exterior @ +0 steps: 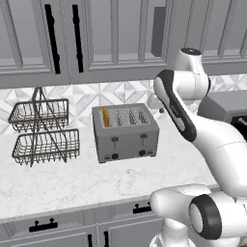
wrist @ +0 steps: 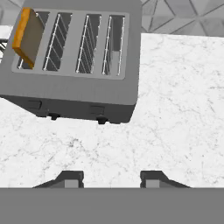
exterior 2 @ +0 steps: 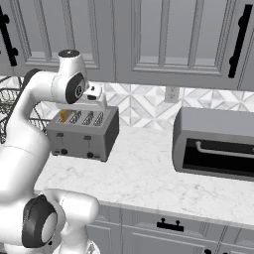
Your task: Start the toaster. Once the lever pops up, take the bread to the plate on the dining counter.
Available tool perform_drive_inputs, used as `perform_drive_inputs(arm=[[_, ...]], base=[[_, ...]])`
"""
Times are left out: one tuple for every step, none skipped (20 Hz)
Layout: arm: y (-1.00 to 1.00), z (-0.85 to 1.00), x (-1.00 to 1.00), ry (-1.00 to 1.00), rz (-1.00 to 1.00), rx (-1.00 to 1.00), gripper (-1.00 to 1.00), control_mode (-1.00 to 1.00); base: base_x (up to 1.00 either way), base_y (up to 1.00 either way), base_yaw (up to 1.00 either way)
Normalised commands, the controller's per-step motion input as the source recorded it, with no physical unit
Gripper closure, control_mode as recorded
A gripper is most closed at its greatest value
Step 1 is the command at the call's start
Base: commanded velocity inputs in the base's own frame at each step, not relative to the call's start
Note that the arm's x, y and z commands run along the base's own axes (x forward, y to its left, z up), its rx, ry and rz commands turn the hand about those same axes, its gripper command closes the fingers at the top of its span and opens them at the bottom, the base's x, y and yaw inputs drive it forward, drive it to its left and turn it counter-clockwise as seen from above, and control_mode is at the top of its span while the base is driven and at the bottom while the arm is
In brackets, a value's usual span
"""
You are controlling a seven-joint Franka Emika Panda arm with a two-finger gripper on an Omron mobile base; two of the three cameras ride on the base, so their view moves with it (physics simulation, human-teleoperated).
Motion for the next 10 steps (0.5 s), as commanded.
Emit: perform_drive_inputs(arm=[[0.01, 0.0, 0.0, 0.0, 0.0, 0.0, -1.0, -1.0], [0.19, 0.0, -0.48, -0.16, 0.0, 0.0, -1.0, -1.0], [0.32, 0.0, -0.67, -0.19, 0.0, 0.0, -1.0, -1.0], [0.45, 0.0, -0.43, -0.13, 0.02, 0.0, -1.0, -1.0], [0.45, 0.0, -0.39, -0.17, 0.0, 0.0, -1.0, -1.0], [0.46, 0.0, -0.45, -0.15, 0.0, 0.0, -1.0, -1.0], [0.69, 0.0, -0.44, -0.15, 0.0, -0.01, -1.0, -1.0], [0.89, 0.0, -0.35, -0.15, 0.0, 0.0, -1.0, -1.0], [0.83, 0.0, -0.43, -0.18, 0.0, 0.0, -1.0, -1.0], [0.78, 0.0, -0.27, -0.09, 0.0, 0.0, -1.0, -1.0]], base=[[0.0, 0.0, 0.0], [0.0, 0.0, 0.0], [0.0, 0.0, 0.0], [0.0, 0.0, 0.0], [0.0, 0.0, 0.0], [0.0, 0.0, 0.0], [0.0, 0.0, 0.0], [0.0, 0.0, 0.0], [0.0, 0.0, 0.0], [0.0, 0.0, 0.0]])
